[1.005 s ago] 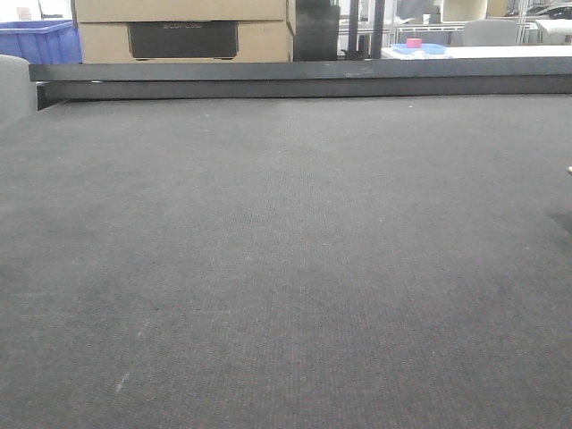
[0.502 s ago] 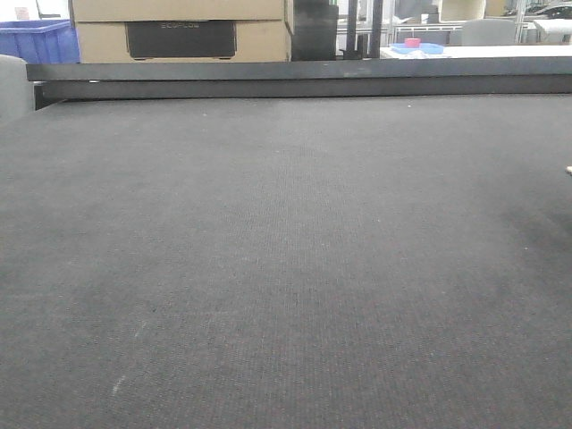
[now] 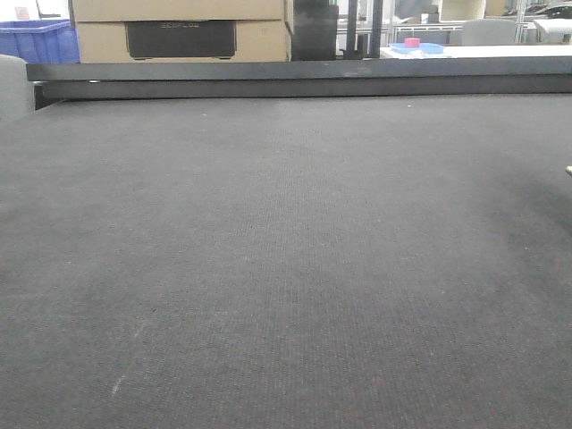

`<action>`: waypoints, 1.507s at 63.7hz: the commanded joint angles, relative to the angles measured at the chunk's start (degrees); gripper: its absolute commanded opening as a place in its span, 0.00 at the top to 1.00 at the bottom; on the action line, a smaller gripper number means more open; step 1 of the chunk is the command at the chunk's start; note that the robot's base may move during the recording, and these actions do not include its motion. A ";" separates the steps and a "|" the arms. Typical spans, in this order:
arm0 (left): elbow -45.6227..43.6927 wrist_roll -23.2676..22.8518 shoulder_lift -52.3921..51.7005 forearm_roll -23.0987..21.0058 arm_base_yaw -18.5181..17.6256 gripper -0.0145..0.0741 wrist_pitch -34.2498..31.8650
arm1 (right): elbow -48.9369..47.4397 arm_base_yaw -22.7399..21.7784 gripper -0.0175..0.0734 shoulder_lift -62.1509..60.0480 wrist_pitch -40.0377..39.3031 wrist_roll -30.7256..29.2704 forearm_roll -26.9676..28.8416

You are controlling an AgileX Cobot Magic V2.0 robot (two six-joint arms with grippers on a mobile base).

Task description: Place valve from conveyor to right shelf box

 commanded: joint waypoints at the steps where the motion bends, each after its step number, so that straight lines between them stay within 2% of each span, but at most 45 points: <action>1: -0.59 -0.29 -0.13 -0.46 -0.36 0.16 0.45 | -0.67 -0.05 0.18 3.71 0.06 1.17 -1.62; 25: -0.59 -0.29 -0.13 -0.38 -0.36 0.16 0.99 | -0.57 -0.16 0.18 13.35 -3.24 1.32 -5.09; 30: -0.59 -0.18 -0.13 -0.38 -0.36 0.16 1.47 | -0.57 -0.16 0.23 13.83 -3.24 1.32 -5.19; 36: -0.59 -0.18 0.12 -0.23 -0.36 0.16 2.26 | -0.57 -0.16 0.39 13.88 -3.24 1.32 -5.19; 44: -2.82 -0.07 2.21 2.12 -0.24 0.16 7.34 | -0.57 -0.16 0.78 13.88 -2.39 1.32 -5.19; 49: -5.23 0.90 4.51 3.17 -0.24 0.16 10.84 | -0.57 -0.16 0.99 13.52 -2.51 1.32 -5.19; 61: -11.20 5.57 11.10 2.77 2.15 0.16 13.99 | 0.44 -0.16 0.98 9.79 -4.17 1.32 -3.10; 72: -14.66 13.92 18.91 -3.39 9.36 0.16 14.66 | 6.17 -0.06 0.98 1.89 -9.15 1.32 0.79; 78: -15.54 15.44 23.11 -4.21 12.20 0.16 14.04 | 8.55 -0.06 0.98 -2.17 -9.16 1.32 2.13; 85: -15.69 17.91 27.38 -4.21 12.88 0.16 12.27 | 9.94 0.06 0.98 -6.42 -8.79 1.32 2.28; 96: -15.69 18.03 33.81 -4.05 12.01 0.16 7.94 | 10.53 0.06 0.98 -12.04 -8.61 1.32 2.50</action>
